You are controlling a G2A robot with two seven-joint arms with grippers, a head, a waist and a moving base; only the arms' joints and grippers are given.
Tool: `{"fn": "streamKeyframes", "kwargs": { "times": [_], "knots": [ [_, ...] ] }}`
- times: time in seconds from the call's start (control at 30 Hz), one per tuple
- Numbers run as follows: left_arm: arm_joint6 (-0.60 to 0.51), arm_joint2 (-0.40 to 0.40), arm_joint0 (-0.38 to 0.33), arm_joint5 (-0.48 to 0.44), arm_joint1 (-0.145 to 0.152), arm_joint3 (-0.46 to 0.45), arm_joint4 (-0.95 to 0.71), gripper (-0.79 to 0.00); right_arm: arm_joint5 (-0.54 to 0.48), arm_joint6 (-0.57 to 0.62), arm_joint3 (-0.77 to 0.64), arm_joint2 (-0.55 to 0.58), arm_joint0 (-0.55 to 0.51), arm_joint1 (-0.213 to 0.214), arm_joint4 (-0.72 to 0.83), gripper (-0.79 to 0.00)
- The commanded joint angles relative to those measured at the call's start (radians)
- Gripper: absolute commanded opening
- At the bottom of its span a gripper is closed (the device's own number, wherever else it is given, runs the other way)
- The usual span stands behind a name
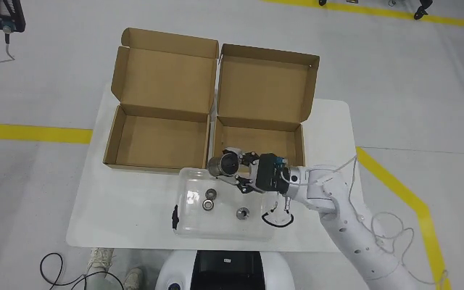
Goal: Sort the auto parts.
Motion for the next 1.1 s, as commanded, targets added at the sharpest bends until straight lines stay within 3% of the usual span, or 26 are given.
{"fn": "streamKeyframes", "kwargs": {
  "times": [0.0,0.6,1.07],
  "knots": [
    [0.0,0.0,0.0,0.0,0.0,0.0,0.0,0.0,0.01,0.0,-0.019,0.013,0.023,-0.001,0.03,-0.785],
    [0.0,0.0,0.0,0.0,0.0,0.0,0.0,0.0,0.07,-0.054,-0.121,0.133,0.212,-0.014,0.277,-0.785],
    [0.0,0.0,0.0,0.0,0.0,0.0,0.0,0.0,0.098,-0.009,-0.171,0.172,0.275,-0.016,0.329,-0.785]
  ]
}}
